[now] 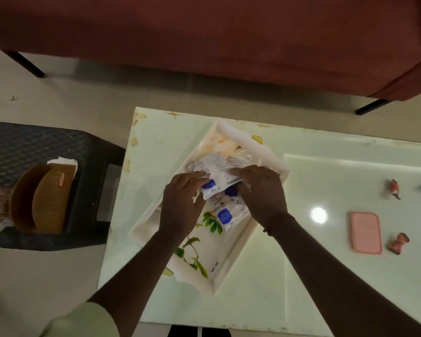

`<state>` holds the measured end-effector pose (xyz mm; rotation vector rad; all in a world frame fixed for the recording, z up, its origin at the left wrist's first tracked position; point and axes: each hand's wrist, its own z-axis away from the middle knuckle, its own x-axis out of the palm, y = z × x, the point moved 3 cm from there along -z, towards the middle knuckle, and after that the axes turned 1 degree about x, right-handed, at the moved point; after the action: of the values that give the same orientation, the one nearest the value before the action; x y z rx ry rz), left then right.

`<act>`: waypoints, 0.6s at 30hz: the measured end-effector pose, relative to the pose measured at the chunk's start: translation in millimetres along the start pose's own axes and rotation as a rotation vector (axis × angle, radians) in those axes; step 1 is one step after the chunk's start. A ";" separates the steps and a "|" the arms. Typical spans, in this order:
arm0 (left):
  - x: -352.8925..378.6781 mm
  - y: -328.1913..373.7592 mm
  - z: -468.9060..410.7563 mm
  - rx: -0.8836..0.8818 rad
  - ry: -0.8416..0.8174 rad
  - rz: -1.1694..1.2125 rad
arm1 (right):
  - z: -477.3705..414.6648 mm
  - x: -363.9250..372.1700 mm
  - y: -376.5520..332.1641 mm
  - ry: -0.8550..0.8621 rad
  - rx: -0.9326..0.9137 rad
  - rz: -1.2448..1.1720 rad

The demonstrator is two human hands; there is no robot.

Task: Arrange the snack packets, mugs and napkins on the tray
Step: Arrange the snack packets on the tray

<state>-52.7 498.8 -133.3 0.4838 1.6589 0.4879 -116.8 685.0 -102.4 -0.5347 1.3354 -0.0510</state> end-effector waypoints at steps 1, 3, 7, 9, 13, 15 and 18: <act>-6.6 1.5 -6.4 0.021 0.021 0.035 | -0.4 -3.2 -1.2 0.010 0.047 -0.071; -21.9 6.4 -25.4 0.017 0.055 0.119 | -7.2 -13.7 -6.3 0.040 0.128 -0.254; -35.1 10.8 -80.3 -0.163 0.045 0.211 | -41.0 -24.8 -7.2 -0.004 0.285 -0.419; -29.0 6.2 -114.1 -0.226 -0.036 0.222 | -59.9 -25.0 -2.6 -0.032 0.377 -0.456; -0.2 -6.1 -173.2 -0.249 -0.265 0.171 | -91.1 -16.5 15.6 -0.045 0.568 -0.567; 15.7 -10.8 -190.1 -0.296 -0.337 0.194 | -101.3 -10.7 24.9 -0.066 0.629 -0.550; 33.6 -15.4 -203.9 -0.318 -0.375 0.131 | -114.2 -0.8 40.3 -0.086 0.691 -0.441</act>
<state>-259.7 496.3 -142.2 0.4188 1.1700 0.6985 -234.0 681.9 -132.8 -0.2240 1.0086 -0.8126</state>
